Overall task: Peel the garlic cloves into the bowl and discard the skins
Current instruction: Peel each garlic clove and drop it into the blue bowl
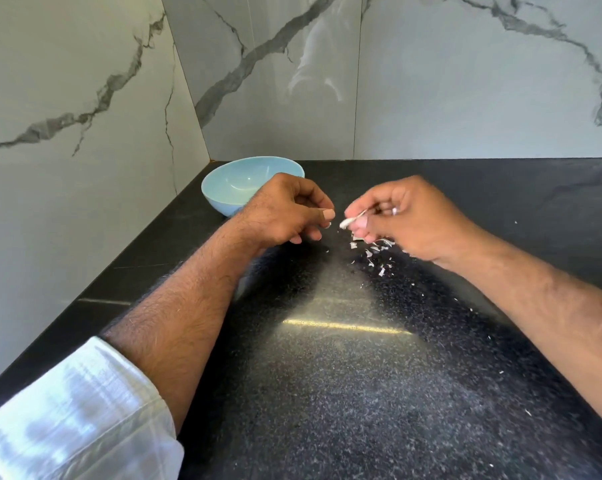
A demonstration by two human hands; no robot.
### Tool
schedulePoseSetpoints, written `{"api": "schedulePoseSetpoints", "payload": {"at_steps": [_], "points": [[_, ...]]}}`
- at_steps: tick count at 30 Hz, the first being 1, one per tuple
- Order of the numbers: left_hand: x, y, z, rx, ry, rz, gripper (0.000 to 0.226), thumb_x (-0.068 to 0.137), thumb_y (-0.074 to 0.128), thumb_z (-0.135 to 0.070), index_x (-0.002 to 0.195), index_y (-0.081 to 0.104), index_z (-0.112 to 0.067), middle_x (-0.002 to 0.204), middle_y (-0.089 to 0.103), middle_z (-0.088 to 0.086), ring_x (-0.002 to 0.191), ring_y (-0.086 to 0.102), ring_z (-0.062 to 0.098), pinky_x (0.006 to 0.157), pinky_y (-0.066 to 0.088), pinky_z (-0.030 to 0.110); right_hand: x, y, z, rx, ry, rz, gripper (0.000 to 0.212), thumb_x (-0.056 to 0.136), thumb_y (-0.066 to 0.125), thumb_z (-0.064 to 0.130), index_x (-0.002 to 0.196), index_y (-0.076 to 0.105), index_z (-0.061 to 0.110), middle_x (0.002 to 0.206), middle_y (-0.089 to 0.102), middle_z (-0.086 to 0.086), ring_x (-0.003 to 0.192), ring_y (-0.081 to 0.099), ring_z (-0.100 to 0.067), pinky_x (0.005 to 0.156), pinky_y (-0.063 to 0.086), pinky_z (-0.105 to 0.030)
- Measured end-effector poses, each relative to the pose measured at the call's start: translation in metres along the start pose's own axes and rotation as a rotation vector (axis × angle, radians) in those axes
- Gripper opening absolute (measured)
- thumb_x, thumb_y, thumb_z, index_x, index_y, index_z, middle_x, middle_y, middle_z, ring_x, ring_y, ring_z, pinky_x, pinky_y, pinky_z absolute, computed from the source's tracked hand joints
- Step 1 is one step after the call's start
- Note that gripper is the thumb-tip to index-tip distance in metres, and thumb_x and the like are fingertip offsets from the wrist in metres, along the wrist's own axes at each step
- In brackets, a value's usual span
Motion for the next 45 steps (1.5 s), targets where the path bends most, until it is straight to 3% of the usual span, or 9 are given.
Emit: {"api": "schedulePoseSetpoints", "payload": {"at_steps": [3, 8, 13, 16, 19, 23, 29, 38, 45], "points": [[-0.001, 0.005, -0.006, -0.119, 0.061, 0.046, 0.015, 0.094, 0.082, -0.016, 0.105, 0.077, -0.008, 0.09, 0.08, 0.01, 0.081, 0.077, 0.023, 0.063, 0.058, 0.03, 0.002, -0.004, -0.006, 0.357, 0.127, -0.062, 0.016, 0.091, 0.074, -0.005, 0.106, 0.076, 0.0, 0.09, 0.078, -0.02, 0.076, 0.073, -0.023, 0.075, 0.063, -0.032], [-0.002, 0.018, -0.01, -0.19, 0.071, 0.119, 0.018, 0.094, 0.08, -0.009, 0.108, 0.074, 0.0, 0.09, 0.08, 0.016, 0.079, 0.077, 0.024, 0.062, 0.059, 0.03, 0.003, 0.001, -0.019, 0.511, 0.289, -0.055, 0.014, 0.092, 0.072, -0.006, 0.104, 0.076, -0.003, 0.088, 0.077, -0.02, 0.077, 0.072, -0.022, 0.072, 0.062, -0.03], [0.001, 0.003, -0.005, -0.036, 0.046, -0.079, 0.004, 0.097, 0.076, -0.009, 0.101, 0.075, -0.007, 0.084, 0.081, 0.007, 0.066, 0.073, 0.014, 0.054, 0.052, 0.027, 0.004, -0.007, -0.007, -0.134, 0.08, -0.116, 0.016, 0.087, 0.078, 0.006, 0.089, 0.082, 0.022, 0.08, 0.079, 0.0, 0.069, 0.068, -0.006, 0.064, 0.052, -0.02], [0.001, 0.0, -0.002, 0.001, 0.026, -0.085, 0.003, 0.098, 0.076, -0.012, 0.098, 0.075, -0.009, 0.081, 0.08, 0.004, 0.063, 0.071, 0.012, 0.053, 0.052, 0.027, -0.002, 0.002, 0.006, -0.352, -0.065, 0.058, 0.012, 0.087, 0.082, 0.02, 0.088, 0.083, 0.032, 0.075, 0.074, 0.018, 0.064, 0.061, 0.007, 0.06, 0.044, -0.01], [0.001, 0.003, -0.002, 0.037, 0.017, -0.075, 0.006, 0.098, 0.077, -0.018, 0.097, 0.076, -0.012, 0.082, 0.08, 0.003, 0.064, 0.072, 0.012, 0.052, 0.053, 0.024, -0.007, 0.015, 0.009, -0.448, -0.112, 0.224, 0.009, 0.084, 0.087, 0.031, 0.092, 0.083, 0.033, 0.082, 0.071, 0.014, 0.068, 0.061, 0.003, 0.062, 0.046, -0.015], [0.001, 0.0, -0.003, 0.038, 0.004, -0.075, 0.01, 0.1, 0.076, -0.023, 0.1, 0.076, -0.014, 0.084, 0.081, 0.0, 0.066, 0.073, 0.01, 0.053, 0.054, 0.024, -0.006, 0.016, 0.006, -0.552, -0.128, 0.199, 0.008, 0.09, 0.082, 0.027, 0.086, 0.077, 0.033, 0.085, 0.068, 0.013, 0.074, 0.065, -0.002, 0.065, 0.051, -0.026], [-0.001, 0.009, -0.007, -0.109, 0.054, 0.033, 0.016, 0.098, 0.077, -0.02, 0.105, 0.076, -0.007, 0.091, 0.081, 0.008, 0.074, 0.074, 0.016, 0.058, 0.054, 0.026, 0.003, -0.01, 0.0, -0.173, -0.071, -0.051, 0.011, 0.087, 0.085, 0.017, 0.093, 0.08, 0.025, 0.08, 0.077, 0.003, 0.075, 0.073, -0.016, 0.072, 0.063, -0.033], [0.001, 0.019, -0.013, -0.245, 0.175, -0.005, 0.017, 0.092, 0.082, -0.009, 0.106, 0.075, -0.002, 0.092, 0.08, 0.018, 0.079, 0.077, 0.025, 0.061, 0.058, 0.026, 0.006, -0.019, -0.004, 0.261, 0.011, -0.12, 0.023, 0.077, 0.087, -0.002, 0.097, 0.076, 0.004, 0.082, 0.078, -0.014, 0.065, 0.071, -0.017, 0.064, 0.061, -0.026], [0.003, 0.021, -0.014, -0.268, 0.252, -0.092, 0.014, 0.094, 0.081, -0.012, 0.104, 0.078, -0.004, 0.089, 0.08, 0.014, 0.078, 0.077, 0.021, 0.061, 0.058, 0.03, 0.008, -0.017, -0.008, 0.464, 0.081, -0.112, 0.02, 0.084, 0.08, -0.001, 0.104, 0.076, -0.001, 0.094, 0.076, -0.024, 0.08, 0.071, -0.025, 0.076, 0.059, -0.035]]}}
Point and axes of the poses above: each hand's wrist, its own x-axis towards the middle knuckle, its own y-axis out of the palm, z = x × y, the point moved 5 cm from there along x, towards the middle knuckle
